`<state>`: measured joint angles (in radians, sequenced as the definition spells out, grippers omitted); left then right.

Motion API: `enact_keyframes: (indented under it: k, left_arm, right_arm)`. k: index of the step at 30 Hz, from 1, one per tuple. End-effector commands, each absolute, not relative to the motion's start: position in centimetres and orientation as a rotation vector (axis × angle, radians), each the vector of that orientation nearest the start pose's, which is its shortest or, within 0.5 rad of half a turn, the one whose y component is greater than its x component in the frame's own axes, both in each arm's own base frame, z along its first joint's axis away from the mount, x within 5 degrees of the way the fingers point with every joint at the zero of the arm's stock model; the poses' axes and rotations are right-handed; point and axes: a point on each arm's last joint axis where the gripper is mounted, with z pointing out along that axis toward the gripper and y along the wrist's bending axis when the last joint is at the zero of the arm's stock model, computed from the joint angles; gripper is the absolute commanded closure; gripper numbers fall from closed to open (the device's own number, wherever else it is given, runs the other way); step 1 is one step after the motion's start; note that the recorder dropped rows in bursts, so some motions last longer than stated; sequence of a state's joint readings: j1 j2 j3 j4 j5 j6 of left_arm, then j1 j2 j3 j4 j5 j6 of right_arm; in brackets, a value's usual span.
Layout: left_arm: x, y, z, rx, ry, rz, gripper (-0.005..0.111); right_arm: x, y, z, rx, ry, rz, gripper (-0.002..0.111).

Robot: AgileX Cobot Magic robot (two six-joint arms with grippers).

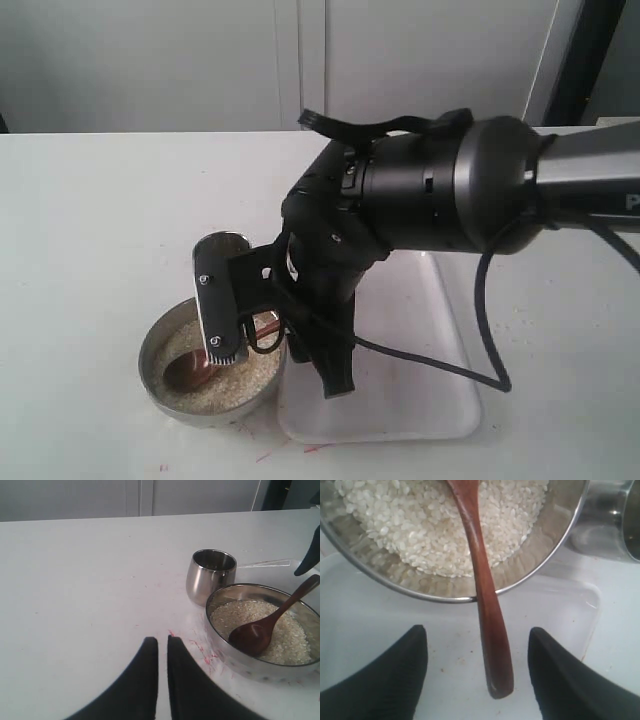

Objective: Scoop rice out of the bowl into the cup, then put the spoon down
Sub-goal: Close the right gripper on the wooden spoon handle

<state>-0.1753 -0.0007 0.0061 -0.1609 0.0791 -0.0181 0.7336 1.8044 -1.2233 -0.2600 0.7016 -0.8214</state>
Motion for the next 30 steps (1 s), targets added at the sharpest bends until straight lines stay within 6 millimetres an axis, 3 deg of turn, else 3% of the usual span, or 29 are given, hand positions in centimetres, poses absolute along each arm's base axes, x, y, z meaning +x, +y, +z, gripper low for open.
enact_keyframes:
  k: [1, 15, 30]
  left_arm:
    - [5.53, -1.15, 20.64, 0.007, 1.567, -0.304, 0.092]
    - [5.53, -1.15, 20.64, 0.007, 1.567, -0.304, 0.092]
    - [5.53, -1.15, 20.64, 0.007, 1.567, -0.304, 0.092]
  right_arm:
    - [28.65, 23.82, 20.15, -2.122, 1.771, -0.329, 0.051]
    - [29.18, 23.84, 19.66, -2.160, 1.706, -0.400, 0.056]
    - [28.82, 24.04, 19.37, -2.125, 1.780, -0.319, 0.056]
